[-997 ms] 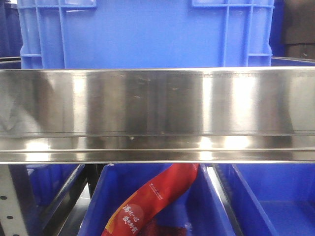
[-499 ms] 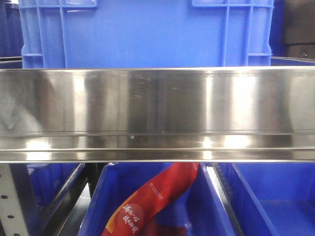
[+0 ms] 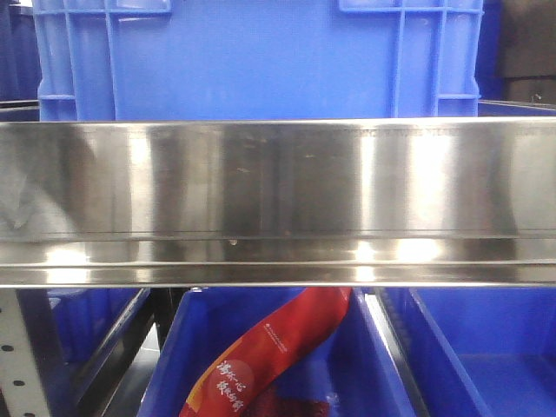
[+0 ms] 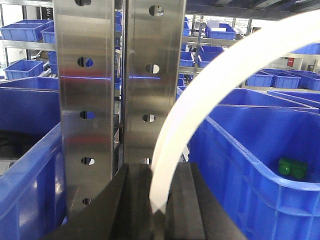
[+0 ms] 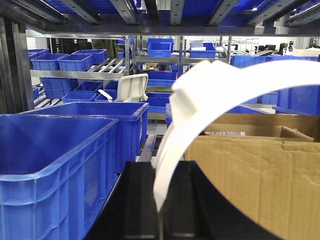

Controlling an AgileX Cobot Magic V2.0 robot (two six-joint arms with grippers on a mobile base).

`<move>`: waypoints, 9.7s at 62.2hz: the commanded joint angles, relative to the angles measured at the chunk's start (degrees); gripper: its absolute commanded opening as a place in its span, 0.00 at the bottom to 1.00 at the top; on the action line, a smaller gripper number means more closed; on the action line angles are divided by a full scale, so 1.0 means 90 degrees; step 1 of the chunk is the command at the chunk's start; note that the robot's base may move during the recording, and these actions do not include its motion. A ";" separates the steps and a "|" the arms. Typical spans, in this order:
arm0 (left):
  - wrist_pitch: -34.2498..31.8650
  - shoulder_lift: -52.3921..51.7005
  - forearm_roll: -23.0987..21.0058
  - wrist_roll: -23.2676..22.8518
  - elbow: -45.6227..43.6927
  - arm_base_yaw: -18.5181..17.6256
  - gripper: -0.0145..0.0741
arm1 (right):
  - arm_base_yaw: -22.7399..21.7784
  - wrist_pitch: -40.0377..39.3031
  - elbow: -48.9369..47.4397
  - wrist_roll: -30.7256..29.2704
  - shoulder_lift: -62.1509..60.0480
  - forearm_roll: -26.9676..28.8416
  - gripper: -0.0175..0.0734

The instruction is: Grab PVC pipe and place in blue bin

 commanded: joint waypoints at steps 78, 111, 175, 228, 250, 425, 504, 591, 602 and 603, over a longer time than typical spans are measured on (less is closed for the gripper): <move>0.0449 0.3557 -0.0153 -0.0033 -0.3635 -0.2299 0.04 | 0.2477 -0.1067 -0.1702 -0.0285 0.3099 0.0859 0.01; 0.1383 0.5870 -0.0826 -0.0033 -0.6058 -0.2345 0.04 | 0.3226 0.0982 -0.5461 -0.0285 0.6645 0.0912 0.01; 0.2655 0.6873 -0.0691 0.0176 -0.6478 -0.2469 0.35 | 0.3054 0.2178 -0.5843 -0.0274 0.7177 0.1252 0.28; 0.3317 0.6739 -0.1031 0.0176 -0.6478 -0.2492 0.04 | 0.3054 0.2608 -0.5843 -0.0274 0.7237 0.0859 0.09; 0.3031 0.5707 -0.0954 0.0494 -0.6235 -0.2492 0.04 | 0.2709 0.2539 -0.5843 0.0207 0.6878 0.0873 0.01; 0.0456 -0.0298 -0.1356 0.0469 0.0728 -0.1182 0.04 | 0.0177 -0.1559 0.2709 -0.1353 -0.1366 0.1242 0.01; 0.0456 -0.0305 -0.1356 0.0469 0.0728 -0.1182 0.04 | -0.0550 -0.1860 0.3995 -0.1353 -0.2151 0.1476 0.01; -0.1261 -0.3263 -0.1705 0.1861 0.4281 0.0762 0.04 | -0.0550 -0.1860 0.3995 -0.1353 -0.2151 0.1476 0.01; -0.1229 -0.3263 -0.1482 0.1861 0.4281 0.0759 0.04 | -0.0550 -0.1860 0.3995 -0.1353 -0.2151 0.1476 0.01; -0.1229 -0.3263 -0.1460 0.1861 0.4281 0.0759 0.04 | -0.0550 -0.1860 0.3995 -0.1353 -0.2151 0.1476 0.01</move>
